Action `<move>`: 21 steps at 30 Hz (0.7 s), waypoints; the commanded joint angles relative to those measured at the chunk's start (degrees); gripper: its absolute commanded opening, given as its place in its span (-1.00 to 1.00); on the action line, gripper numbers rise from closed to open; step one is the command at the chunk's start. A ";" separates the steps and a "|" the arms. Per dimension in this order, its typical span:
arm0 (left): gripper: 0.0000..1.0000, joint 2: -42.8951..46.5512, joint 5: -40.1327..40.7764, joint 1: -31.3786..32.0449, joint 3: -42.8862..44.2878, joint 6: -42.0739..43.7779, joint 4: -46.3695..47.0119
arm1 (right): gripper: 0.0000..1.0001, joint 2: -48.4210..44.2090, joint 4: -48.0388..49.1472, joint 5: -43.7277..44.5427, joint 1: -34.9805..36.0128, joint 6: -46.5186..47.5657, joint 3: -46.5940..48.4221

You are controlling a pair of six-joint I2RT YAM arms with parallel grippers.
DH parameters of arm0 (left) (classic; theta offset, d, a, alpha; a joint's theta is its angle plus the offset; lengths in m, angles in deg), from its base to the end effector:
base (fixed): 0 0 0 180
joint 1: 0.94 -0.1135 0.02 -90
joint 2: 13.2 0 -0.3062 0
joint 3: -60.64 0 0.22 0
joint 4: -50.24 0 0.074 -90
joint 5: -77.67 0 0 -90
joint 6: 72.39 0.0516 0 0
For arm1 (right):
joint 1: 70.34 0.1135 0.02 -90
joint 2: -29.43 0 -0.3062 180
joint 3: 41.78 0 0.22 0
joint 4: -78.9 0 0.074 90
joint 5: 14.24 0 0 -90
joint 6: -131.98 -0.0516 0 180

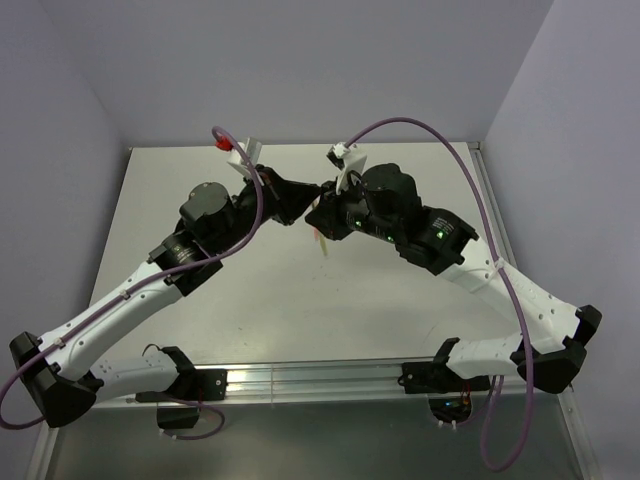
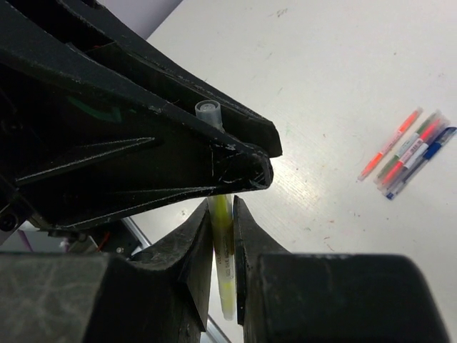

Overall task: Insert the pens into the pen caps
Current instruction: Press the pen cap onto the pen.

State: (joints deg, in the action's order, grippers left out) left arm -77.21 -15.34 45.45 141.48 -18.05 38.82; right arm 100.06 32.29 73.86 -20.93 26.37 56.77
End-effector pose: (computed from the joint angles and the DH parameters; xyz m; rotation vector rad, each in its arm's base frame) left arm 0.1507 -0.1621 0.4643 0.1950 1.5836 -1.1823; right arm 0.1495 0.1771 0.4651 -0.5976 1.8861 0.7904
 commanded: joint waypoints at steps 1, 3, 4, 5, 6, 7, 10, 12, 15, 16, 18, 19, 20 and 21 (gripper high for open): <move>-0.99 0.91 0.80 2.38 2.74 -0.72 -11.95 | -1.00 -2.25 6.79 19.37 -2.12 0.94 5.44; -0.99 0.12 2.65 3.00 4.15 -1.51 -13.62 | -1.00 -2.16 6.88 20.95 -1.42 0.94 5.44; -0.99 -0.24 2.74 3.53 4.68 -1.87 -15.55 | -1.00 -2.16 7.14 22.62 -1.16 1.20 5.35; -0.99 -1.02 2.65 3.79 5.64 -2.04 -16.35 | -1.00 -2.08 7.23 23.15 -0.89 1.20 5.35; -0.99 -1.38 5.87 4.06 6.00 -2.83 -16.97 | -1.00 -2.25 7.32 23.94 -0.54 1.12 5.26; -0.99 -1.82 6.34 4.75 6.26 -3.18 -17.76 | -1.00 -2.16 7.67 24.82 -0.37 1.11 5.26; -0.99 -1.74 6.79 5.90 5.92 -3.45 -17.41 | -1.00 -2.16 8.19 24.74 -0.10 1.20 4.91; -0.99 -1.12 5.56 5.99 4.95 -2.84 -16.10 | -1.00 -2.51 8.72 22.73 -0.19 1.55 4.38; -0.99 0.37 3.63 5.99 3.28 -0.99 -13.56 | -1.00 -3.39 9.69 18.26 -0.45 1.73 3.86; -0.99 0.81 2.40 5.99 2.93 -0.47 -13.02 | -1.00 -3.57 9.95 17.11 -0.89 1.73 3.85; -0.99 2.39 0.90 5.99 1.17 0.94 -10.66 | -1.00 -4.18 10.39 13.43 -1.50 1.29 3.42; -0.99 2.92 -1.02 5.99 0.65 1.38 -9.95 | -1.00 -4.62 11.09 12.19 -1.86 1.12 3.15; -0.99 3.88 -1.56 5.90 -0.14 2.34 -9.42 | -1.00 -5.32 11.45 10.78 -2.90 0.59 2.46; -0.99 4.33 -2.00 5.90 -0.59 2.52 -8.46 | -1.00 -5.68 11.88 8.59 -3.35 0.33 2.10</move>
State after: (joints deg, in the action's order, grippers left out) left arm -76.68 -8.49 49.36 143.51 -18.29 35.61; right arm 98.88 31.74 76.57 -19.00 27.28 57.29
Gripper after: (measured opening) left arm 0.149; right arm 0.198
